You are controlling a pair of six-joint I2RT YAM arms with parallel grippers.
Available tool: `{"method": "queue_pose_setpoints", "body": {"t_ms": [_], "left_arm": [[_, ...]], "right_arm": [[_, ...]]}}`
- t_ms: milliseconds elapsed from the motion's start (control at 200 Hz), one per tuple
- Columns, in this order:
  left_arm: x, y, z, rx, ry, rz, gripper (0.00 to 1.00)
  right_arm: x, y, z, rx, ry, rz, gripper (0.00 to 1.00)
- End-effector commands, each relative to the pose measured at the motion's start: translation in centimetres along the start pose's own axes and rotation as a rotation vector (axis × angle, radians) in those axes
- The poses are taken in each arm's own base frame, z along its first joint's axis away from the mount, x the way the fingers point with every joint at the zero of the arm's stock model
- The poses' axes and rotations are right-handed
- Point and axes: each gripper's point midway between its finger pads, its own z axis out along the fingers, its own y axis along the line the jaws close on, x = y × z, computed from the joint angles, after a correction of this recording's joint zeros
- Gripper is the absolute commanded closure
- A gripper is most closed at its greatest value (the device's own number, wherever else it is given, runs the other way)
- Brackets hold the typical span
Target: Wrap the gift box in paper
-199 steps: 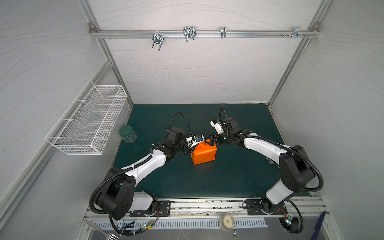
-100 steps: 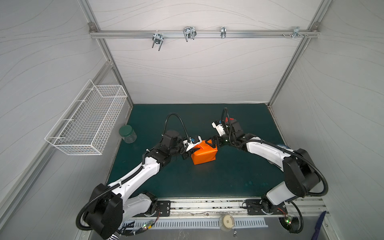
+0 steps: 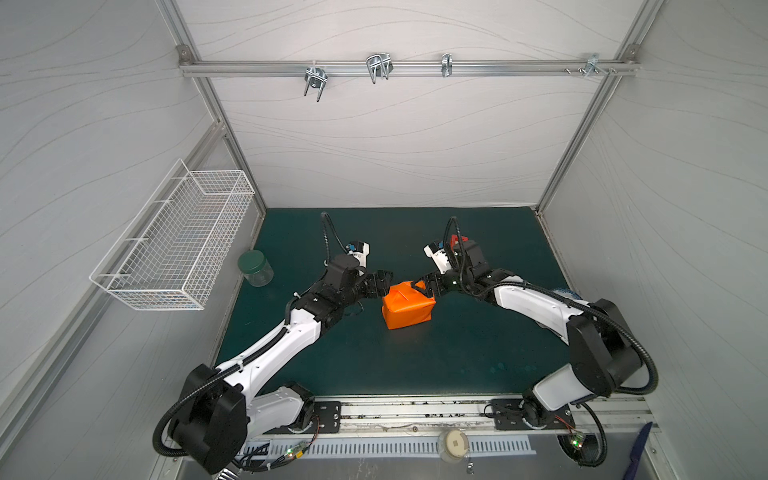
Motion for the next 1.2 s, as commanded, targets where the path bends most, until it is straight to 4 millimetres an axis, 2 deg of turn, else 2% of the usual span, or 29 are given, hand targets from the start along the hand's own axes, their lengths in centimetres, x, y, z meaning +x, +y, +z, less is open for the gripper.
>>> {"method": "queue_pose_setpoints", "body": {"t_ms": [0, 145, 315, 540, 630, 760, 890, 1105, 1196], "left_arm": [[0.6, -1.5, 1.5, 0.07, 0.076, -0.138, 0.15], [2.4, -1.9, 2.6, 0.106, 0.149, -0.144, 0.15], [4.7, -0.8, 3.1, 0.09, 0.198, -0.145, 0.14], [6.4, 0.9, 3.0, 0.038, 0.217, -0.119, 0.15], [7.0, 1.2, 3.3, 0.034, 0.234, -0.119, 0.14], [8.0, 1.5, 3.7, 0.045, 0.255, -0.131, 0.15], [8.4, 1.6, 3.7, 0.052, 0.253, -0.147, 0.15], [6.8, 0.3, 2.3, 0.113, 0.174, -0.212, 0.13], [6.2, 0.2, 1.7, 0.121, 0.14, -0.259, 0.12]], "right_arm": [[0.6, 0.2, -0.3, -0.012, 0.012, -0.013, 0.17], [0.6, 0.1, -0.3, -0.01, 0.01, -0.013, 0.17], [0.3, 0.1, -0.3, -0.009, 0.008, -0.004, 0.17], [-2.3, 0.6, -1.6, -0.087, -0.038, 0.121, 0.15], [-2.5, 1.3, -1.6, -0.118, -0.033, 0.16, 0.14], [-1.3, 1.1, -0.4, -0.114, 0.003, 0.2, 0.13], [0.8, 0.0, 0.9, -0.085, 0.057, 0.226, 0.13], [4.4, -0.9, 1.3, -0.059, 0.102, 0.247, 0.16], [5.2, -1.1, 1.1, -0.05, 0.106, 0.244, 0.17]]}}
